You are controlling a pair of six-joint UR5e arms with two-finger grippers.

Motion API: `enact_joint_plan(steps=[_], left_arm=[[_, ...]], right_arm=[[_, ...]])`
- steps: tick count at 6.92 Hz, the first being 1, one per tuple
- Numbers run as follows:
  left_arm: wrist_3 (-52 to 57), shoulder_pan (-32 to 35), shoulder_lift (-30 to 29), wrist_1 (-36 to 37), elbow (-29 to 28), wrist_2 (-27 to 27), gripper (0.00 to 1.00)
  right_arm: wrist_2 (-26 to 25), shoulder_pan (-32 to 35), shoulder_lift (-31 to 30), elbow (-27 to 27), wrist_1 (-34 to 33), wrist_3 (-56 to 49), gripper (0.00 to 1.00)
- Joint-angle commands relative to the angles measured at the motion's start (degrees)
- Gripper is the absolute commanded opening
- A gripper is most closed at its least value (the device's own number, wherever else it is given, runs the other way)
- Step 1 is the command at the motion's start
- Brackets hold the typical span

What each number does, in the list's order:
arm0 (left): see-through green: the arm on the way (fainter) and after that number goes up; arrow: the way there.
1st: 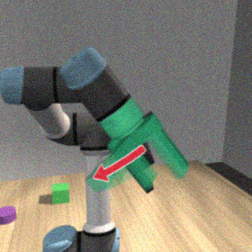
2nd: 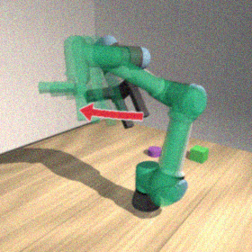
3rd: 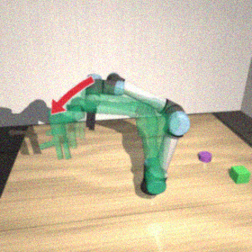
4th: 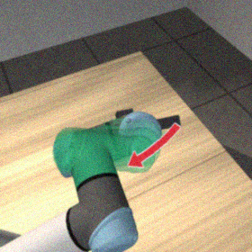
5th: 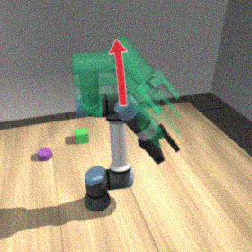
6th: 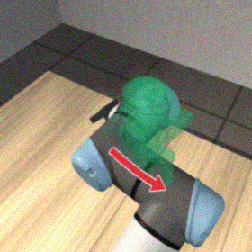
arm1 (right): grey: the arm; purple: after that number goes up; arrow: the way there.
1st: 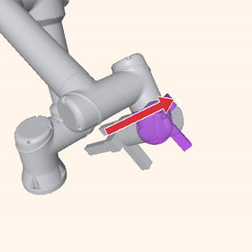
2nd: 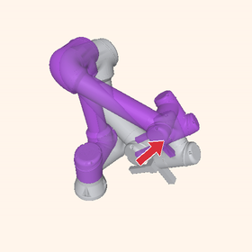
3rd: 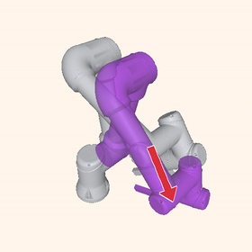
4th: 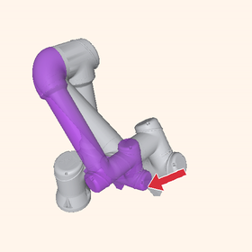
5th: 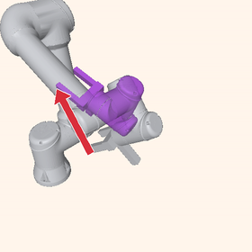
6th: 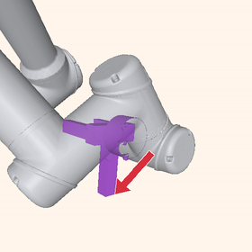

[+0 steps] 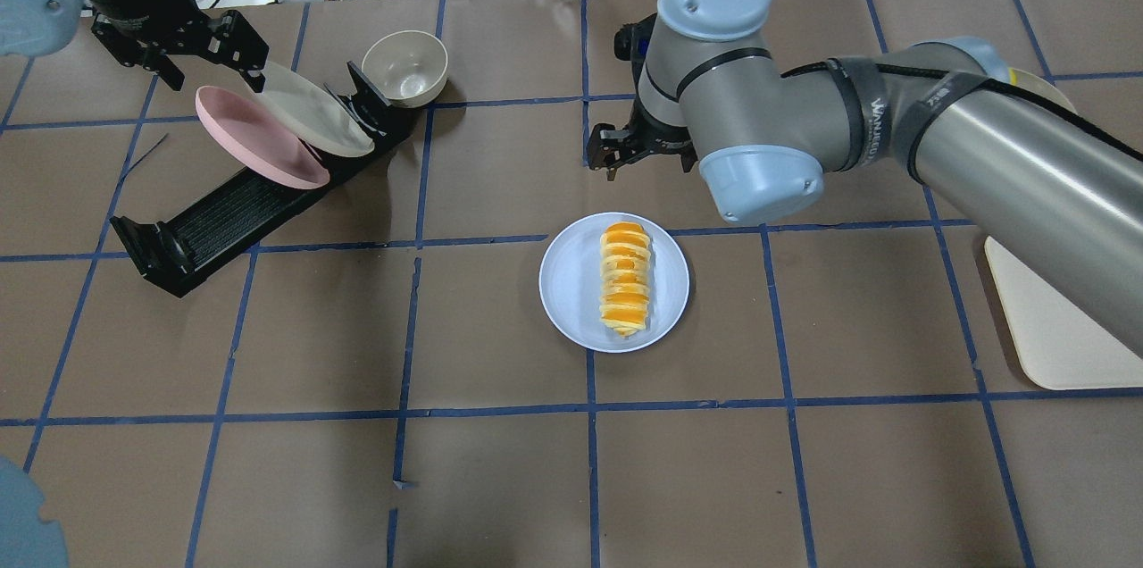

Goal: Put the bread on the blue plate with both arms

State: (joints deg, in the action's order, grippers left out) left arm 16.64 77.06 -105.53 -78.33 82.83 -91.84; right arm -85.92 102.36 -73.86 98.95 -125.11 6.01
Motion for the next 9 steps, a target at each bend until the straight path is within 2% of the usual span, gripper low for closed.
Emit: enact_joint_plan(steps=[1,3,5,6,9], left_arm=[[0.0,0.5,0.0,-0.2,0.4,0.0,1.00],[0.1,-0.2,0.2,-0.1,0.4,0.7,1.00],[-0.4,-0.1,0.5,-0.5,0.4,1.1,1.00],[-0.8,0.0,1.6,-2.2,0.6,0.8,1.00],[-1.2,0.6,1.7,-6.5,-0.6,-0.8,1.00]], right_arm=[[0.1,-4.8,-2.9,-1.6,5.4,-5.4,1.00],[-0.6,-9.4,-7.6,-7.0,23.1,-6.4,1.00],[-1.1,-10.4,-12.0,-9.7,34.1,-6.8,1.00],[-1.0,-10.3,-14.2,-9.9,36.9,-6.7,1.00],[-1.2,-10.3,-14.6,-12.6,42.9,-6.5,1.00]])
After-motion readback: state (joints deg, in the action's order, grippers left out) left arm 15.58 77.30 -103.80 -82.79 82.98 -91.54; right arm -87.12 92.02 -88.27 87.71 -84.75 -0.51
